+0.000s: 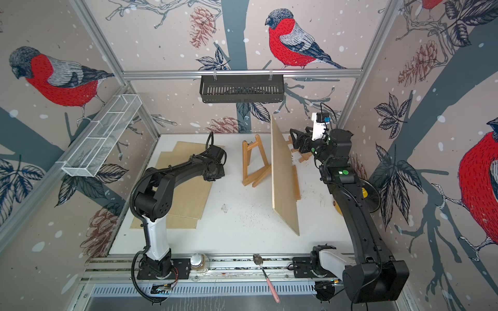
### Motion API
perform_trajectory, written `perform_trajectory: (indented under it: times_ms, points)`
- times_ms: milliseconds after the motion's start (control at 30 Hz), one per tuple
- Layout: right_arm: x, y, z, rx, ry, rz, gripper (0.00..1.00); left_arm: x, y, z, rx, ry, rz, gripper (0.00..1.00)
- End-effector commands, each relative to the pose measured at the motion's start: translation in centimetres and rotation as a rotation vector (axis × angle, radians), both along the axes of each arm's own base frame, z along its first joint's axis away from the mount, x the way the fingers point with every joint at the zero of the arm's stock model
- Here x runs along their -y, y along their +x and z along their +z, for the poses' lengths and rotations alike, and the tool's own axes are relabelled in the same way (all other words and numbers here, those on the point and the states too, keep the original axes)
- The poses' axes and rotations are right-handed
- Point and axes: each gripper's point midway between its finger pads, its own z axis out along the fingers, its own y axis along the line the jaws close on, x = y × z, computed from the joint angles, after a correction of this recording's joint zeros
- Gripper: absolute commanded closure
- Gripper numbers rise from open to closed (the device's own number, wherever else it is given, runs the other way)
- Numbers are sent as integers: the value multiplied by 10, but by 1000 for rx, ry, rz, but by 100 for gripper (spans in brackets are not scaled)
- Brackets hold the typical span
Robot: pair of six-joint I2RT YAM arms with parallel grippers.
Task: Disassemble the easel
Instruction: Adjust the drawing board.
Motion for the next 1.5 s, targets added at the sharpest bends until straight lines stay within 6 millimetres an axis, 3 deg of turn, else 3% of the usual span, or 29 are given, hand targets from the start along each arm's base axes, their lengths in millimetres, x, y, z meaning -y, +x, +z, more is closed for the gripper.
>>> perform_trajectory:
  times_ms: [0,367,600,733,900,1033,1233,1467]
  points:
    - [-3,-1,8,32,6,18,24,-10,5,9,21,17,37,79]
    - [-5,-2,6,29,4,22,24,-33,15,23,67,12,99,79]
    - [-6,-1,6,28,6,25,24,-20,32,47,149,-35,65,79]
    - [-7,0,5,25,7,23,24,-17,56,73,231,-9,43,79]
    - [-5,0,8,29,7,14,24,-23,95,92,327,86,58,77]
    - [-4,-1,10,31,8,5,24,-26,132,90,353,133,79,77]
    - [-1,-3,13,36,3,-15,24,-23,181,86,393,61,122,78]
    - [4,0,9,24,-13,-45,24,-49,214,69,422,14,226,78]
